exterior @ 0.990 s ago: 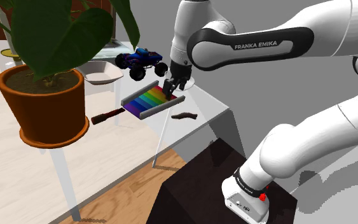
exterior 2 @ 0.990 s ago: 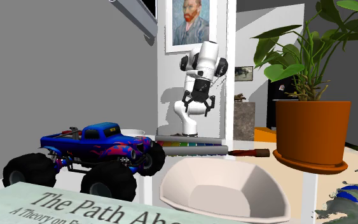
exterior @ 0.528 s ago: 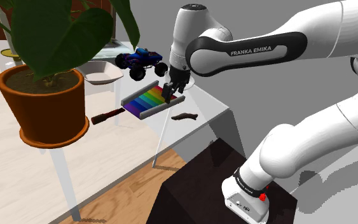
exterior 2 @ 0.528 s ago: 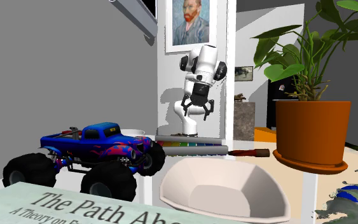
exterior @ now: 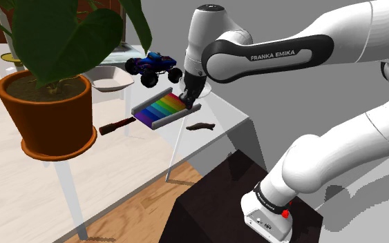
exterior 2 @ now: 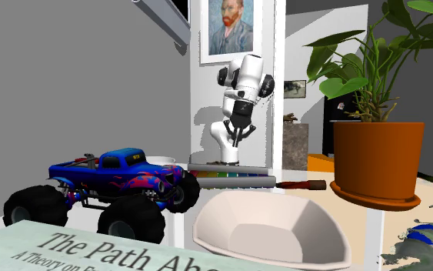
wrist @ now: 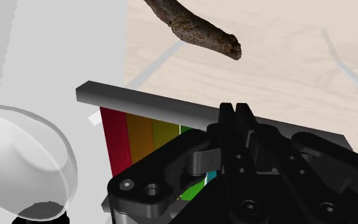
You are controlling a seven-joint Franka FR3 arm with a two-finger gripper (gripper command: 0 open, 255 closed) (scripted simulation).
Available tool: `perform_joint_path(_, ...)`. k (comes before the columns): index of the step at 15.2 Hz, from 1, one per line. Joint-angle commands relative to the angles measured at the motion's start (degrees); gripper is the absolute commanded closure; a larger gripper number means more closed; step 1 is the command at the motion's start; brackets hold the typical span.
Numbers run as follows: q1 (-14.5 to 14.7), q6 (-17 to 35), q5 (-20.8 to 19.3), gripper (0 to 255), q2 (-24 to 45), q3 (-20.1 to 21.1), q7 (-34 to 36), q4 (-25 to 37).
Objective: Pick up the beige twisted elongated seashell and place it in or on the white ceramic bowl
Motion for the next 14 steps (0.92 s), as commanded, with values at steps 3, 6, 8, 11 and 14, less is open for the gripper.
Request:
perform_joint_path(3, 0.0, 0.0, 0.0, 255, 0.0, 0.0, 0.0, 0.0)
perform_joint_path(6, 0.0, 0.0, 0.0, 0, 0.0, 0.0, 0.0, 0.0)
perform_joint_path(8, 2.1, -1.3, 1.3, 0, 1.3, -4.4, -17.5, -1.1)
perform_joint_path(11, 4.2, -4.4, 1.0, 0, 4.9, -9.8, -42.6, -1.0)
perform_joint_path(14, 4.8, -5.6, -0.3, 0, 7.8, -12.1, -56.4, -0.8)
